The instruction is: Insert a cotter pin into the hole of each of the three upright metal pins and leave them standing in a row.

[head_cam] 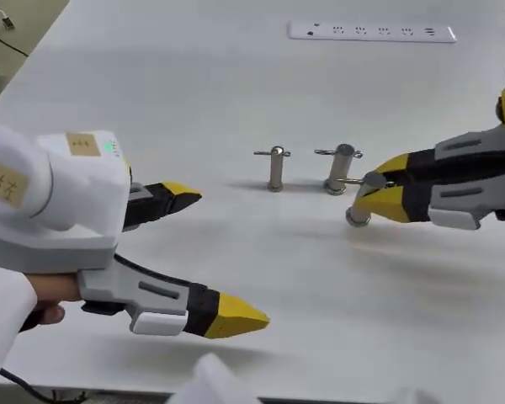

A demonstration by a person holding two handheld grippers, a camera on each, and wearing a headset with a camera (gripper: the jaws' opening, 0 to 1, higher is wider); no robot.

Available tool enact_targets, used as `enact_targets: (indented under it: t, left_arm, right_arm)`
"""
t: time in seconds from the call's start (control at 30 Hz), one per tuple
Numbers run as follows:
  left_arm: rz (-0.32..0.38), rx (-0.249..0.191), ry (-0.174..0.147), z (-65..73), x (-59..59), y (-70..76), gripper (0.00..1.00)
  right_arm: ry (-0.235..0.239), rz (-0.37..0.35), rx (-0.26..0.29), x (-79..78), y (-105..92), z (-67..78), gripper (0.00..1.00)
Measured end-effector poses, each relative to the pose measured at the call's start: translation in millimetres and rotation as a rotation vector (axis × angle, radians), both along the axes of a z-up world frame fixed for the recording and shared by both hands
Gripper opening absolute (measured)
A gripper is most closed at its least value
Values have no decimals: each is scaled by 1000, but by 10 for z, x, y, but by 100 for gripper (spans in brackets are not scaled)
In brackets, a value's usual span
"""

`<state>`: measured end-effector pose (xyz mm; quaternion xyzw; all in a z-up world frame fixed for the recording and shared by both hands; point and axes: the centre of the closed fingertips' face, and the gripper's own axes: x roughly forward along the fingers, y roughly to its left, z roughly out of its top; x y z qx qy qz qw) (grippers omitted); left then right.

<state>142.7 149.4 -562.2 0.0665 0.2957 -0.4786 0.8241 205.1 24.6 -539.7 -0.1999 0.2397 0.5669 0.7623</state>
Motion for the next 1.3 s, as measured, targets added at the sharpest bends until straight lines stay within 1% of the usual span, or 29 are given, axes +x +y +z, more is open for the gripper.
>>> enact_targets:
  t: [0.1, 0.2, 0.27, 0.3, 0.37, 0.43, 0.5, 0.6, 0.63, 0.73, 0.93, 1.0, 1.07, 1.1, 1.2, 1.3]
  left_arm:
    - [7, 8, -10, -9, 21, 13, 98]
    - [-3, 5, -5, -11, 0, -8, 98]
    - [-9, 13, -4, -23, -16, -12, 98]
    - [-9, 14, -4, -24, -20, -12, 98]
    - [-7, 13, -1, -25, -30, -14, 98]
    - [-6, 11, 2, -30, -40, -14, 98]
    - [-4, 19, 5, -53, -45, -3, 99]
    - [-4, 20, 13, -71, -57, 4, 99]
    - [-2, 17, 13, -70, -59, 6, 99]
    - [3, 18, 12, -70, -58, 13, 99]
    - [18, 22, 10, -69, -54, 37, 99]
    - [22, 25, 9, -67, -54, 44, 99]
    - [25, 22, 10, -59, -59, 44, 99]
    - [28, 21, 11, -57, -59, 45, 99]
    - [32, 16, 14, -49, -63, 48, 99]
    - [32, 19, 15, -48, -65, 54, 99]
  right_arm:
    - [-17, -12, -16, 81, -123, -10, 7]
    - [-17, -31, -20, 170, -222, -46, 7]
    - [-11, -49, -8, 218, -268, -65, 7]
    - [-3, -70, 7, 276, -305, -77, 7]
    - [9, -80, 24, 309, -325, -90, 7]
    - [4, -79, 22, 320, -326, -109, 7]
    - [6, -83, 17, 363, -347, -148, 7]
    - [12, -89, 24, 418, -369, -188, 7]
    - [9, -85, 20, 393, -348, -183, 7]
    - [10, -80, 10, 419, -357, -216, 7]
    - [18, -82, 7, 467, -375, -260, 7]
    - [26, -81, 9, 508, -388, -286, 7]
    - [31, -80, 9, 495, -381, -297, 7]
    - [37, -84, 12, 496, -383, -303, 7]
    - [57, -94, 45, 514, -383, -305, 7]
    - [57, -83, 47, 506, -376, -303, 7]
